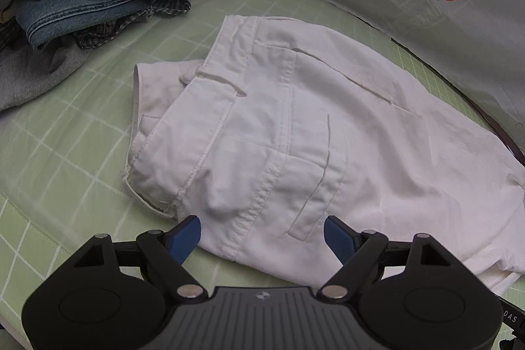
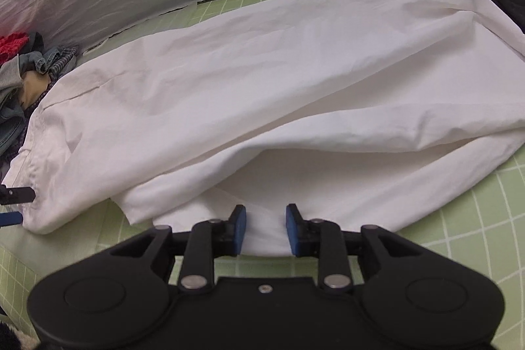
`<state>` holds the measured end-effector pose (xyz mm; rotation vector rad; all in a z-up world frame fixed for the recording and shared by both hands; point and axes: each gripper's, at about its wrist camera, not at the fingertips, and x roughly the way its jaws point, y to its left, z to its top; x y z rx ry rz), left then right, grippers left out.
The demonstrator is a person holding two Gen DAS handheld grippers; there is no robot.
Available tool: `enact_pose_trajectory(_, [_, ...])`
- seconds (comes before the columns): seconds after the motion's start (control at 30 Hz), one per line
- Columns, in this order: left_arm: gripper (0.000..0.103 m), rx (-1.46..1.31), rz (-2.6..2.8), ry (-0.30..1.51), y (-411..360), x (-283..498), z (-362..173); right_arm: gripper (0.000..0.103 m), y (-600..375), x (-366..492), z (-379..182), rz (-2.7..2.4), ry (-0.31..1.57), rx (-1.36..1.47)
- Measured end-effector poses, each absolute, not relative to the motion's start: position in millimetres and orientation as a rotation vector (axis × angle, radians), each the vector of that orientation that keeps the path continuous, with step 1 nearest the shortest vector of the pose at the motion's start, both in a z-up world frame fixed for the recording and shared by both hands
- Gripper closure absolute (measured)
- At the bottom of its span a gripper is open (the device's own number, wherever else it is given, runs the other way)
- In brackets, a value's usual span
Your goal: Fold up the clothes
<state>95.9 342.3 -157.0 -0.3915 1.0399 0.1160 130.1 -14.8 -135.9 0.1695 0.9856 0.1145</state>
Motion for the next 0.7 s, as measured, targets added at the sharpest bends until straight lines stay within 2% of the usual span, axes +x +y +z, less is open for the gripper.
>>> enact_pose_trajectory(0.13, [0.02,-0.354,0.108,1.035,340,88,-153,0.075,-9,131,-131,0.096,0.974,0.152])
enact_pose_trajectory(0.27, [0.02,-0.317,0.105,1.025,340,81,-148,0.057,-2,141,-128,0.091,0.928,0.146])
enact_pose_trajectory(0.37, [0.02,-0.282,0.103,1.025,341,77,-146,0.057,9,157,-137,0.106,0.947,0.155])
enact_pose_trajectory(0.4, [0.02,-0.271,0.103,1.026,341,76,-146,0.052,14,158,-139,0.109,0.946,0.148])
enact_pose_trajectory(0.7, [0.02,-0.284,0.129,1.048,351,56,-152,0.049,40,128,-139,0.111,0.918,0.043])
